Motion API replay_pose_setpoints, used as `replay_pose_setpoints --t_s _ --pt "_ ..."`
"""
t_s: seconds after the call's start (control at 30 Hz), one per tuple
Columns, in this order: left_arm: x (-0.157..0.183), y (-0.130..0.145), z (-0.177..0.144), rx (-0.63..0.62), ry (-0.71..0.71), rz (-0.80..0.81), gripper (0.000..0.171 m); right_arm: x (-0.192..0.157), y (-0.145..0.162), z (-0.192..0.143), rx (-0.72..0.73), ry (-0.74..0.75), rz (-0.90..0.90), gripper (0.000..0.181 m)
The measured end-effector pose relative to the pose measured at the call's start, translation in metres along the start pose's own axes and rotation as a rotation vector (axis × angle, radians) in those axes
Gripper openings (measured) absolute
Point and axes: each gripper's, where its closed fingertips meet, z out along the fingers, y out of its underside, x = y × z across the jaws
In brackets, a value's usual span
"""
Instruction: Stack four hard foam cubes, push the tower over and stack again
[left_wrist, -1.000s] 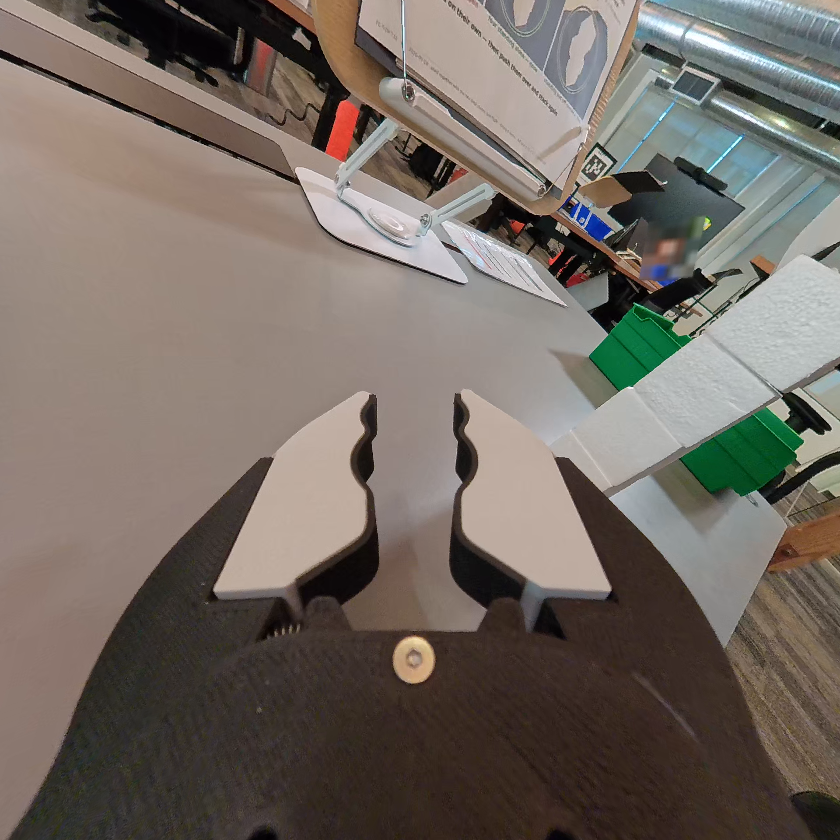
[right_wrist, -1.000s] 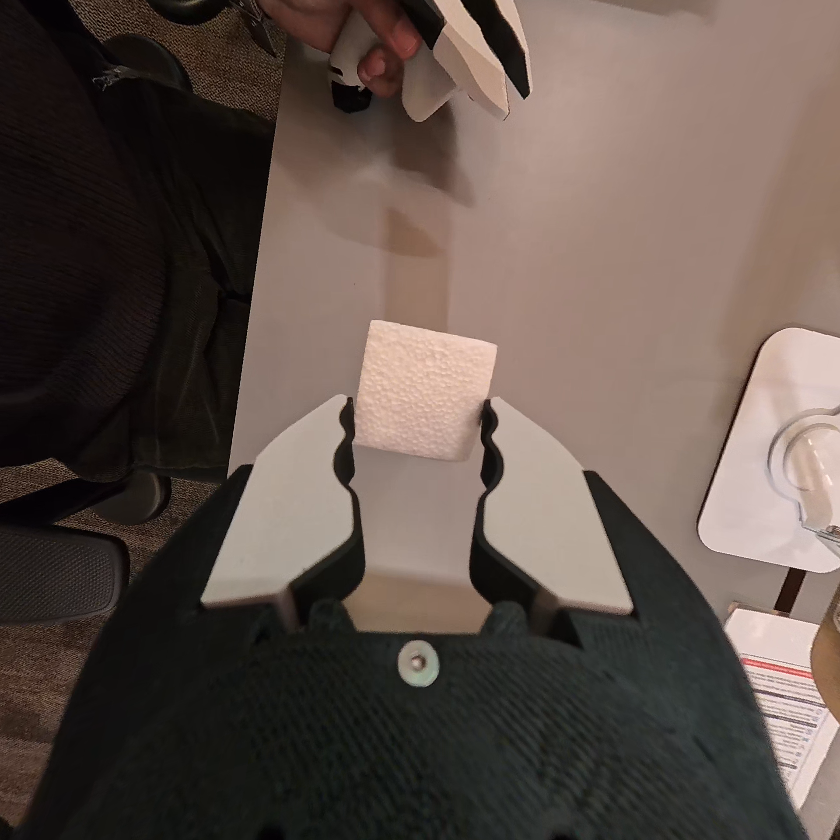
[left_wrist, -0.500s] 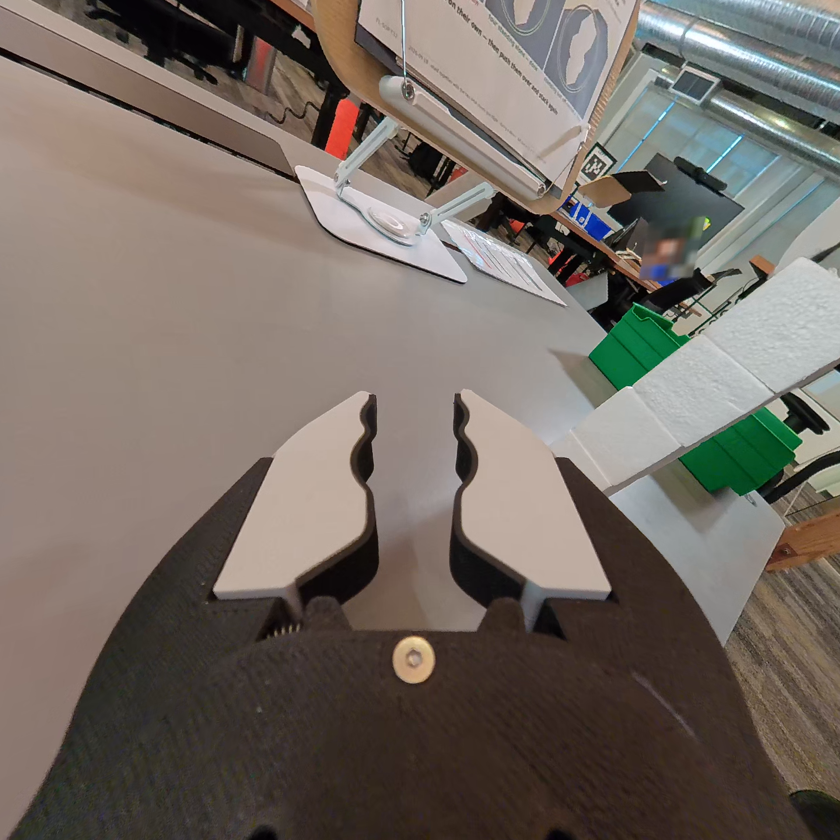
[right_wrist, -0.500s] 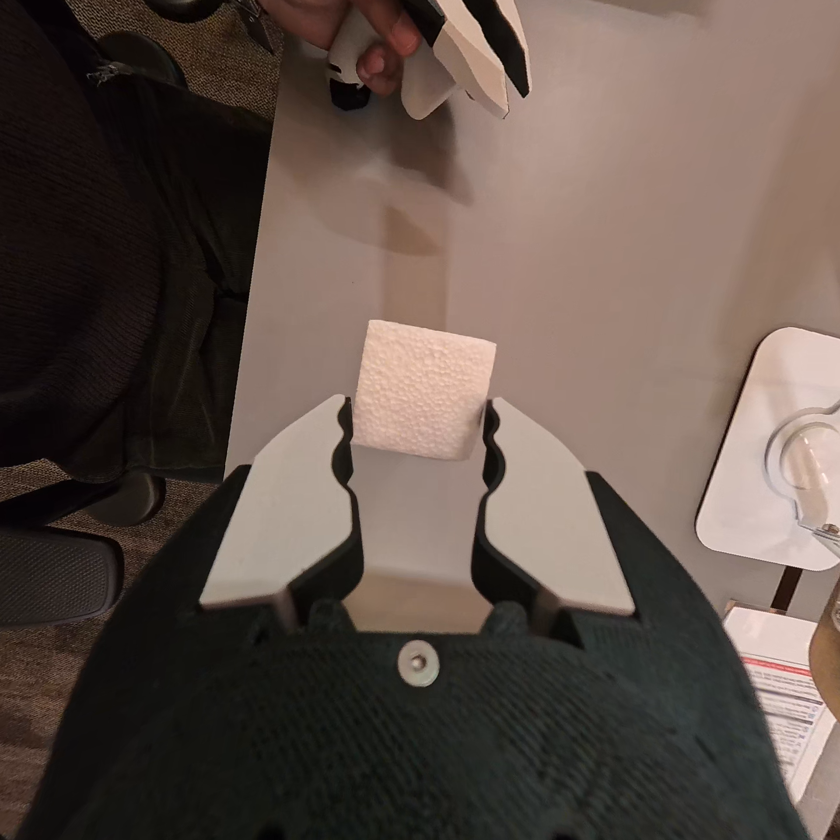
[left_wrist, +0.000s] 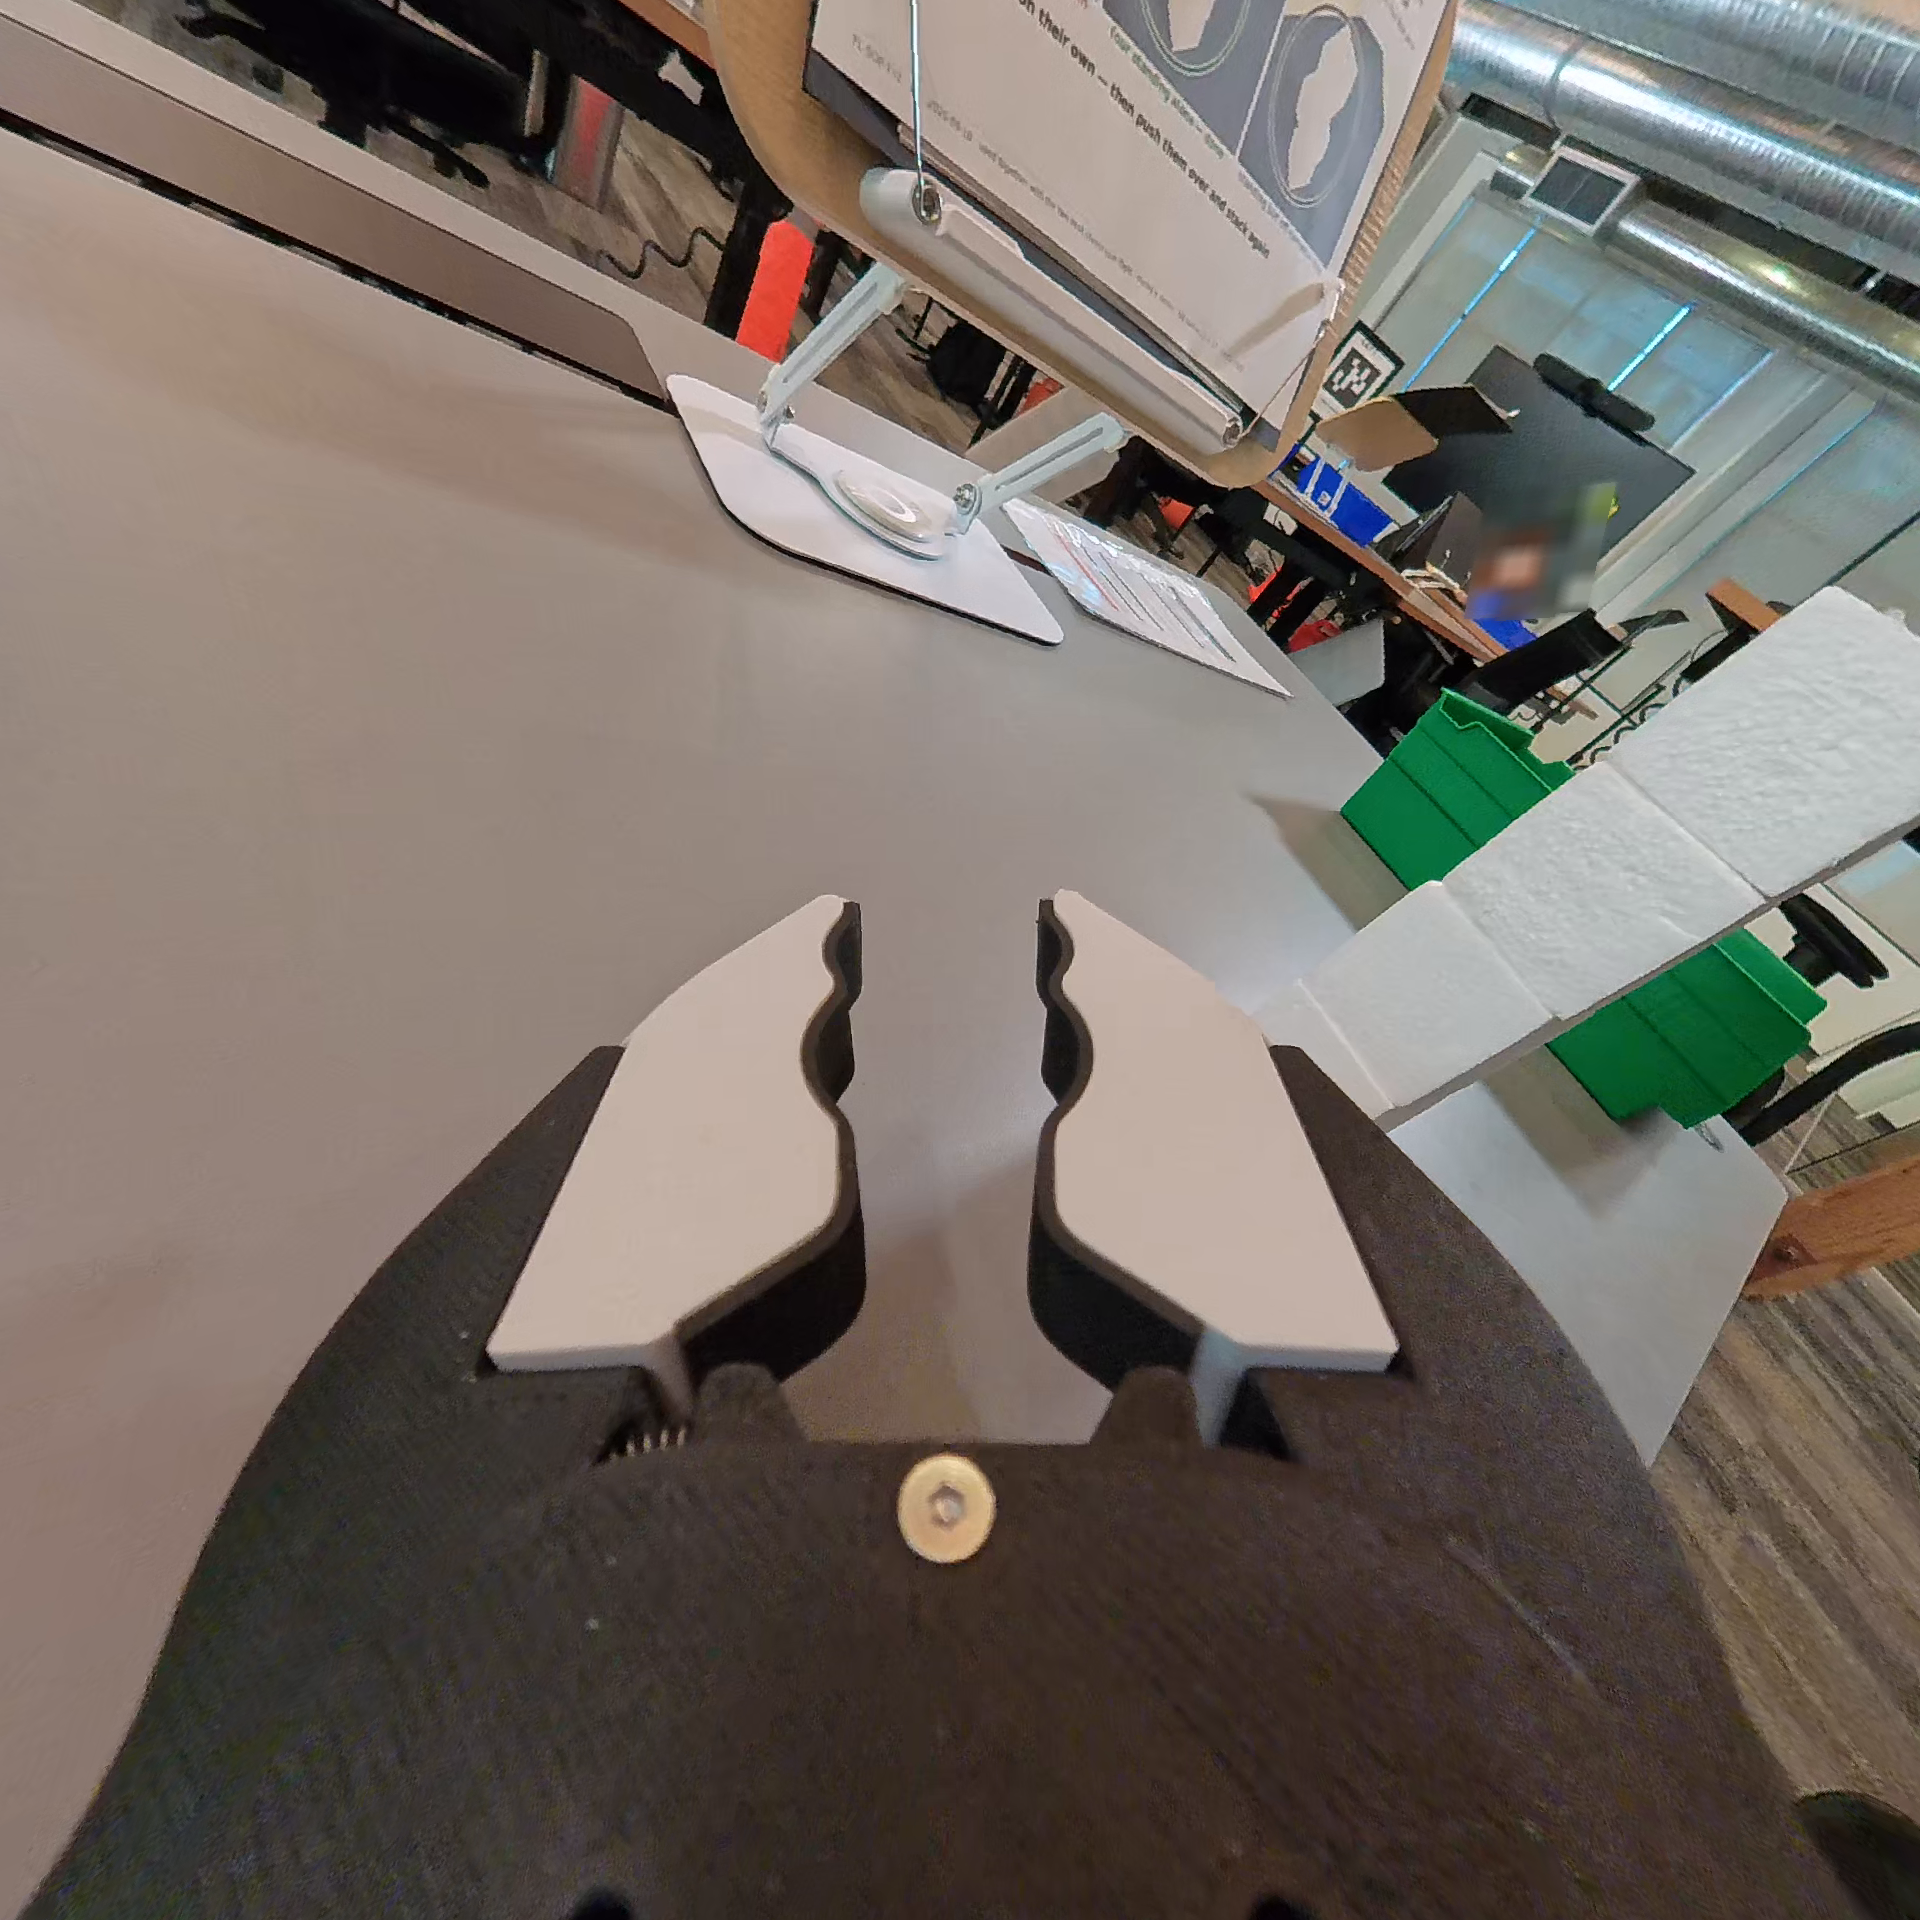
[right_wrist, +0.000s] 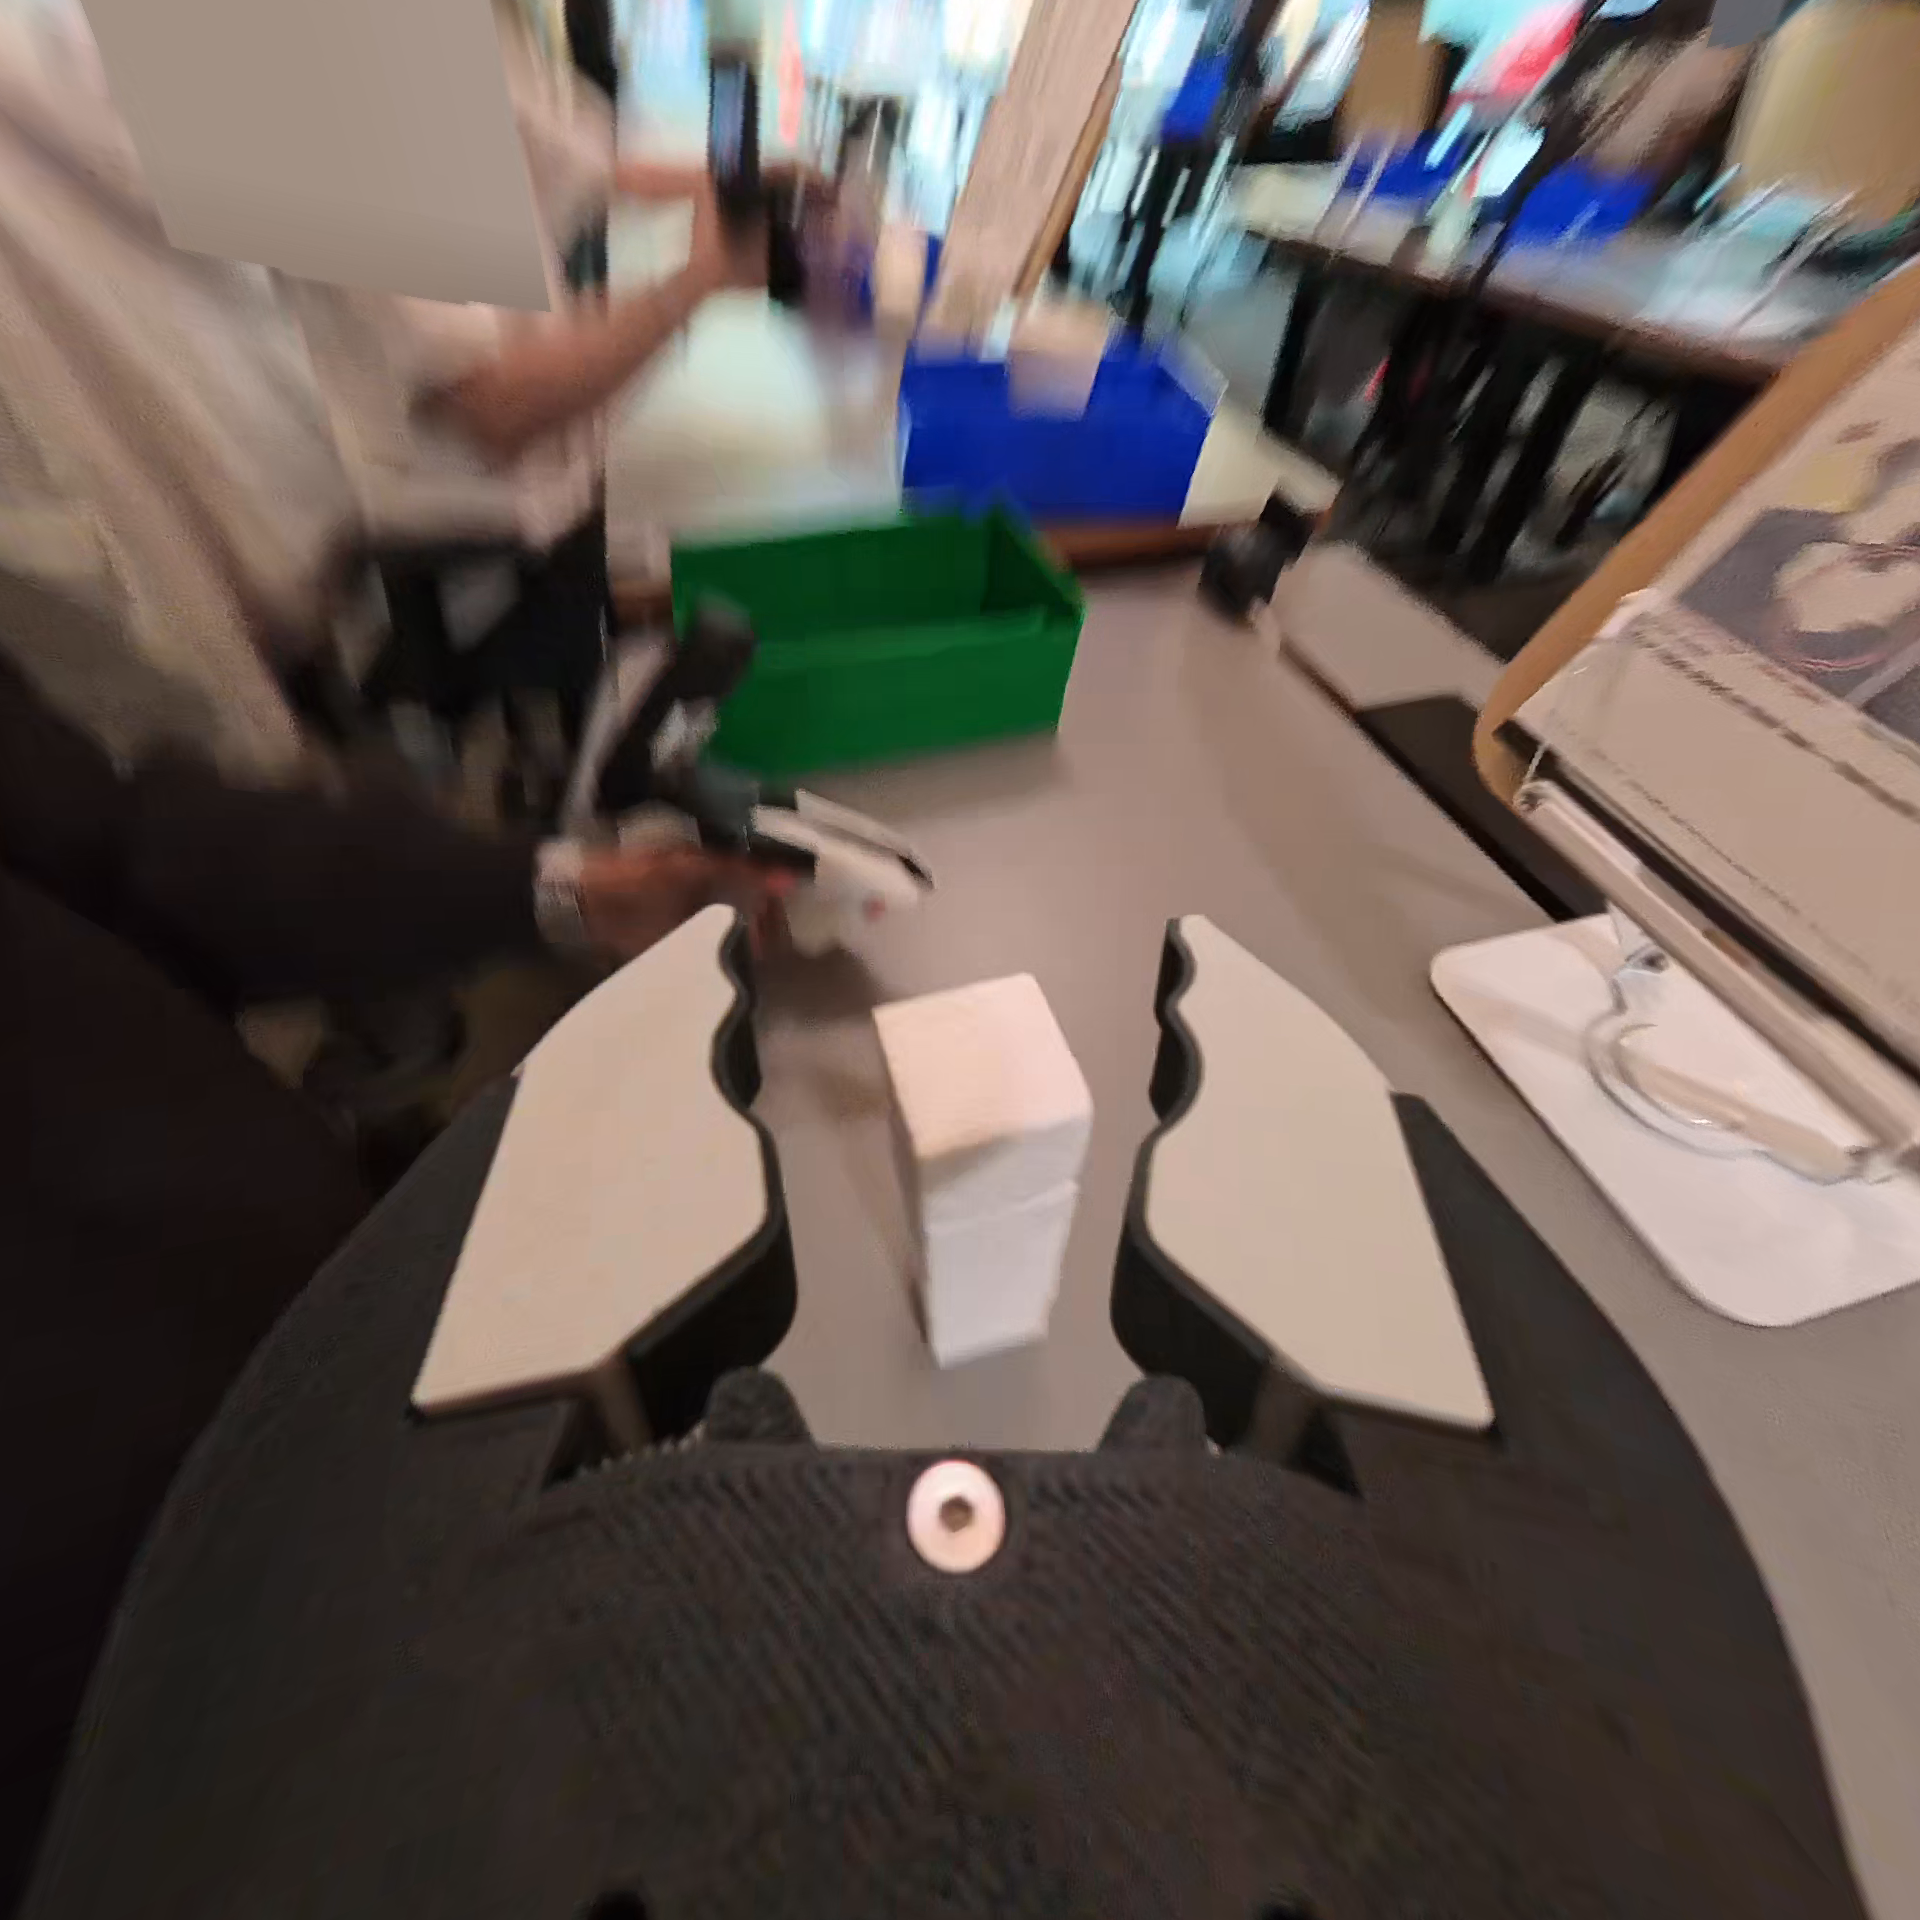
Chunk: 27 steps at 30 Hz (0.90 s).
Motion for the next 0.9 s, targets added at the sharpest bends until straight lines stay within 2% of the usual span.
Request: replay_pose_setpoints --t_s 0.07,0.13,0.2,0.23,0.27,0.33,0.37,0.4,0.47,0.57,0.67,0.77,0.9 --pt "0.001 0.001 0.000 -0.002 0.000 0.007 0.033 0.004 0.006 -0.025 0.267 0.077 0.191 0.066" --pt "0.003 0.001 0.000 -0.002 0.002 0.022 0.033 0.008 0.038 -0.040 0.378 0.133 0.311 0.056" --pt "0.006 0.002 0.000 -0.011 0.009 0.047 0.032 0.005 0.075 -0.044 0.395 0.217 0.280 0.007" --pt "0.009 0.003 0.000 -0.021 0.022 0.066 0.026 0.010 0.089 -0.047 0.409 0.312 0.240 0.001" --pt "0.013 0.004 0.000 -0.029 0.035 0.086 0.021 0.017 0.100 -0.050 0.411 0.413 0.220 0.000" --pt "0.019 0.005 0.000 -0.036 0.047 0.125 0.012 0.025 0.108 -0.051 0.334 0.470 0.191 0.000" --pt "0.022 0.005 -0.001 -0.041 0.057 0.147 0.010 0.036 0.108 -0.059 0.321 0.555 0.161 0.000" --pt "0.026 0.007 -0.001 -0.049 0.066 0.169 0.009 0.045 0.108 -0.069 0.317 0.646 0.114 0.000" --pt "0.035 0.010 -0.001 -0.052 0.107 0.195 0.010 0.045 0.112 -0.074 0.283 0.681 -0.030 0.000" --pt "0.046 0.006 0.003 -0.028 0.131 0.174 0.011 0.053 0.134 -0.085 0.195 0.818 -0.131 0.000" --pt "0.050 0.000 0.013 -0.003 0.113 0.184 0.016 0.054 0.146 -0.093 0.177 0.878 -0.076 0.000" --pt "0.046 0.001 0.028 -0.011 0.069 0.252 0.029 0.060 0.177 -0.103 -0.014 0.934 0.055 0.000" --pt "0.045 0.001 0.044 -0.013 0.033 0.285 0.036 0.058 0.197 -0.111 -0.046 0.945 0.147 0.000"
